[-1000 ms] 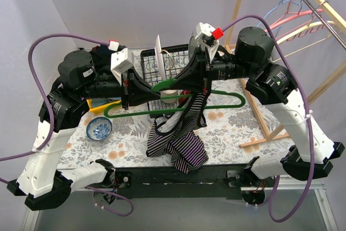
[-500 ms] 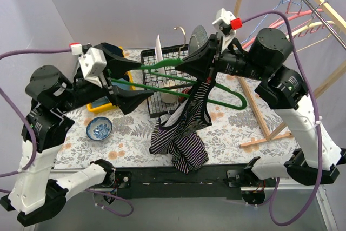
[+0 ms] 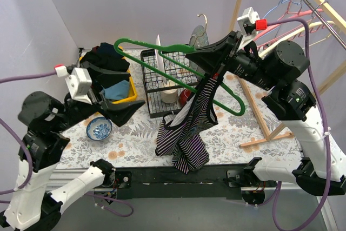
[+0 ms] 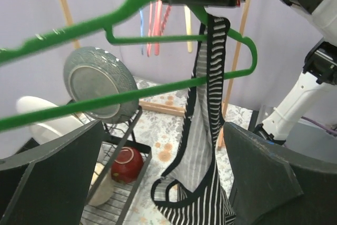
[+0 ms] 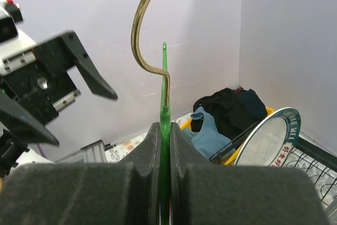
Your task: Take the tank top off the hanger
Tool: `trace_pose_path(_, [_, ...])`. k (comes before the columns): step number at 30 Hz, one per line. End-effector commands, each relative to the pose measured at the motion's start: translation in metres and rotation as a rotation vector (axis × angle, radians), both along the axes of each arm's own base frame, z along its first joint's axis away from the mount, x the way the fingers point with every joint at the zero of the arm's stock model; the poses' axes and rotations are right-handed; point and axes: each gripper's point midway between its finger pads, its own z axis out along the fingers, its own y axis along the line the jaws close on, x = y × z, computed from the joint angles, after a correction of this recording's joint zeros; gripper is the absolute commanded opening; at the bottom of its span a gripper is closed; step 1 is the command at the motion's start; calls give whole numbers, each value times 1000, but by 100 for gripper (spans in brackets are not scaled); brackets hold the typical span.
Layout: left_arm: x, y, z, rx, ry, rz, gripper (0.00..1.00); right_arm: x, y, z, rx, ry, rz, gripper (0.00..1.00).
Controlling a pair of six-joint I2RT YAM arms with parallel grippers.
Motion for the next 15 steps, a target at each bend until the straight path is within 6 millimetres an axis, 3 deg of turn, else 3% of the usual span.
trace_pose_path(1, [-2,-15,-45,7,71,-86,98,3,-12,28,144,-37,-56,1])
trace_pose_path(6, [-7,-30,-66,-33,110,-188,98,6,-14,37,218,-35,-64,1])
trace_pose_path(10, [5,-48,-99,-32,197,-249,98,8,-10,43,273,-29,-49,1])
trace_pose_path(15, [3,-62,-104,-81,183,-356,98,12,-8,42,316,-22,-48,1])
